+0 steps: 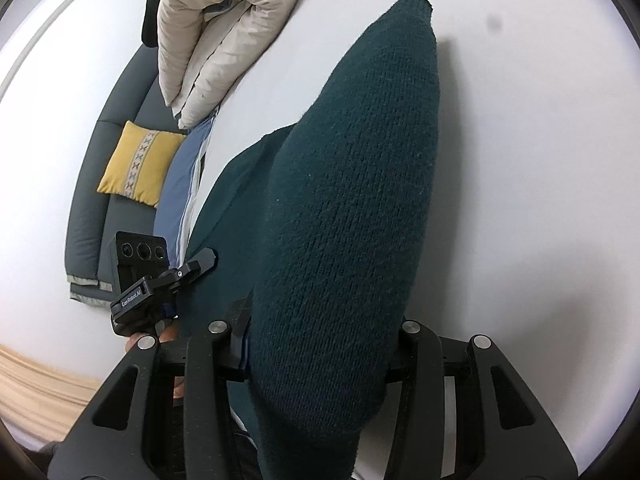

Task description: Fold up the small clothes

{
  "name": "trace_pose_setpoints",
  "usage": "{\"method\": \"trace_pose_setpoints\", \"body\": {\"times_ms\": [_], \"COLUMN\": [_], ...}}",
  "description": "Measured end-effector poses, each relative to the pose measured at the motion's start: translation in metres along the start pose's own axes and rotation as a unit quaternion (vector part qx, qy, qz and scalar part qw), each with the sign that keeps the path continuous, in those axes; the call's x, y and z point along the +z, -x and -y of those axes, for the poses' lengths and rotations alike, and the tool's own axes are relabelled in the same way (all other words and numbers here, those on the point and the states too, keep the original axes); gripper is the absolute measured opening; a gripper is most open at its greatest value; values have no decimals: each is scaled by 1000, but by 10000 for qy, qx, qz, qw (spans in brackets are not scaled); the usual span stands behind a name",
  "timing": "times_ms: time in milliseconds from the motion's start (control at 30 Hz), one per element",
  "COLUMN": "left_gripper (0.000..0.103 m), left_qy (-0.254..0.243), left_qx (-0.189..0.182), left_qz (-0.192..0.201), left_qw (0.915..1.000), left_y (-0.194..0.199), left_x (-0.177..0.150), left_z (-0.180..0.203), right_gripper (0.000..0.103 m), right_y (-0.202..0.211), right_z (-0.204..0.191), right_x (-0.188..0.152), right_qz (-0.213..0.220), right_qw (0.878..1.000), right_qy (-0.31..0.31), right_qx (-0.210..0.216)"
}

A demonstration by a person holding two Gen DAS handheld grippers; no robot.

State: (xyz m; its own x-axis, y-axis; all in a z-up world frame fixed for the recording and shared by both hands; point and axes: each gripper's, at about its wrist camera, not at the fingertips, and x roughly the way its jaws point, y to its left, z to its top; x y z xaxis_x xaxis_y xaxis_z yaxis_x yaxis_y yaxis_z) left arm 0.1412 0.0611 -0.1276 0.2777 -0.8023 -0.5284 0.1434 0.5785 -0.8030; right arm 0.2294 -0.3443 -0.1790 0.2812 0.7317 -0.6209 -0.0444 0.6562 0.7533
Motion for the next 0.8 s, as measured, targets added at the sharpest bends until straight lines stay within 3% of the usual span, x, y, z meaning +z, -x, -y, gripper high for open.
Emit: {"method": "trace_pose_setpoints", "body": {"times_ms": [200,333,433,567,700,800], "left_gripper": [26,29,31,39,39,39], "left_qy": [31,257,556,214,-189,-627], "left_qx": [82,410,47,707,1286,1083], "left_qz": [-65,-286,-169,8,503,508], "left_qw": [9999,9984,9983,9973,9902,9908], "left_y": [14,-3,1,17,49,43], "left_x": [-67,-98,-98,-98,-101,-100], "left_z": [10,-19,-32,-9,25,61], "right_gripper": [41,41,41,51,54,54], "right_y": [32,42,44,62,109,138], "right_z": [19,38,58,58,66,60], "right_x": [-86,-123,-137,-148,-167,-180], "right_qz": [-79,-64,-15,117,585,803], "right_qw": [9998,9997,9990,9990,9973,9962], "right_qy": [-19,-35,-109,-334,-425,-341], "right_qx": [161,226,423,281,-126,82]}}
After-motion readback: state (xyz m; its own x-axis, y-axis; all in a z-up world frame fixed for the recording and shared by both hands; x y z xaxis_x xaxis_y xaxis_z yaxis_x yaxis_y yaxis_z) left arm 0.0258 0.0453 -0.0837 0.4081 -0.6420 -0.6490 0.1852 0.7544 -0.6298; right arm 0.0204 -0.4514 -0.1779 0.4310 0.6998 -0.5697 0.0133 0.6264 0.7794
